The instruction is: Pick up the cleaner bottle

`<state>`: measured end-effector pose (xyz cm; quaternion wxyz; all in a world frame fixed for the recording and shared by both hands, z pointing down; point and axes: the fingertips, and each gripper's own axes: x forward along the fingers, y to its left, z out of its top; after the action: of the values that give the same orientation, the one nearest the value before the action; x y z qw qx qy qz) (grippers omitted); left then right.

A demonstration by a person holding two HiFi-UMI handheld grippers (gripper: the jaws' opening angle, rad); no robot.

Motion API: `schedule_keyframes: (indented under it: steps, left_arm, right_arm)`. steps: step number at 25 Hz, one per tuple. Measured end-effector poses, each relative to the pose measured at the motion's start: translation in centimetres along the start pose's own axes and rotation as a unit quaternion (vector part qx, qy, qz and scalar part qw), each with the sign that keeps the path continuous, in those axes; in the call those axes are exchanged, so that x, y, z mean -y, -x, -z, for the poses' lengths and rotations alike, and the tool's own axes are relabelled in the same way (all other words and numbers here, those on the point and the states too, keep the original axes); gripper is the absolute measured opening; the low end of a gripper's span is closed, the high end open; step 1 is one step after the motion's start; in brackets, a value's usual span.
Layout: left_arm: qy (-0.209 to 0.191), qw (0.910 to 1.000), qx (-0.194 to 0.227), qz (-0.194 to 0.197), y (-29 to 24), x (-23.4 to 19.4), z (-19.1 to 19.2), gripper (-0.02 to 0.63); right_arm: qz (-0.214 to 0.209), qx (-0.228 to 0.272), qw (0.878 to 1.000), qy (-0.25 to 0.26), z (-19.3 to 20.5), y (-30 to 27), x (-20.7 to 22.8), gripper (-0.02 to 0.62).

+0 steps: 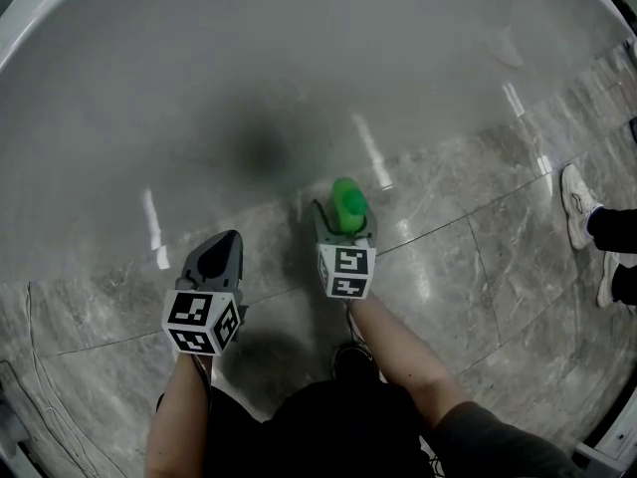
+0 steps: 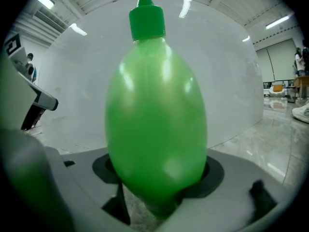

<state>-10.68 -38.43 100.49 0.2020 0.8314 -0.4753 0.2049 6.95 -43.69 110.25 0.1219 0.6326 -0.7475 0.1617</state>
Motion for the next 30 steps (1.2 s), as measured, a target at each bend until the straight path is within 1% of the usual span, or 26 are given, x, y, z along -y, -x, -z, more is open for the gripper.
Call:
schedule_keyframes:
  steps: [2, 3, 5, 10, 12, 14, 17, 22, 24, 26, 30]
  left_arm:
    - [0.0, 1.0, -0.001, -0.003, 0.1, 0.0, 0.2, 0.015]
    - [0.0, 1.0, -0.002, -0.004, 0.2, 0.0, 0.4, 0.015]
    - [-0.001, 1.0, -0.003, -0.005, 0.4, 0.0, 0.5, 0.015]
    - [-0.003, 1.0, -0.004, -0.005, 0.6, -0.2, 0.6, 0.015]
    - [-0.003, 1.0, -0.004, -0.005, 0.6, -0.2, 0.5, 0.015]
    - [-0.003, 1.0, -0.005, -0.003, 0.4, -0.2, 0.5, 0.015]
    - [0.0, 1.0, -0.005, -0.003, 0.5, -0.1, 0.7, 0.015]
    - [0.005, 1.0, -0.003, -0.001, 0.7, 0.1, 0.9, 0.015]
    - [0.007, 1.0, -0.001, 0.003, 0.7, 0.2, 0.9, 0.015]
    - [0.014, 0.9999, 0.001, 0.008, 0.7, 0.3, 0.8, 0.015]
    - [0.03, 0.9994, 0.006, 0.017, 0.8, 0.9, -0.2, 0.015]
  right_arm:
    - [0.012, -0.004, 1.0, 0.002, -0.1, -0.1, 0.5, 0.313]
    - [0.018, -0.006, 1.0, 0.007, -0.1, -0.3, 0.9, 0.297]
    - [0.02, -0.009, 1.0, 0.012, -0.4, -0.8, 1.5, 0.216]
    - [-0.023, -0.026, 0.999, -0.008, -1.0, -1.7, 1.8, 0.207]
    - [-0.037, -0.029, 0.998, -0.036, -0.9, -1.8, 2.0, 0.205]
    - [-0.047, -0.032, 0.995, -0.077, -0.8, -1.8, 2.4, 0.204]
    - [-0.048, -0.035, 0.99, -0.128, -0.5, -1.5, 3.0, 0.201]
    - [-0.065, -0.028, 0.982, -0.173, -1.0, -0.5, 2.9, 0.198]
    - [-0.081, -0.018, 0.974, -0.209, -1.7, -0.1, 2.7, 0.196]
    - [-0.093, -0.007, 0.964, -0.251, -2.7, 0.6, 2.4, 0.196]
    - [-0.107, 0.003, 0.949, -0.298, -4.6, 2.6, 1.9, 0.196]
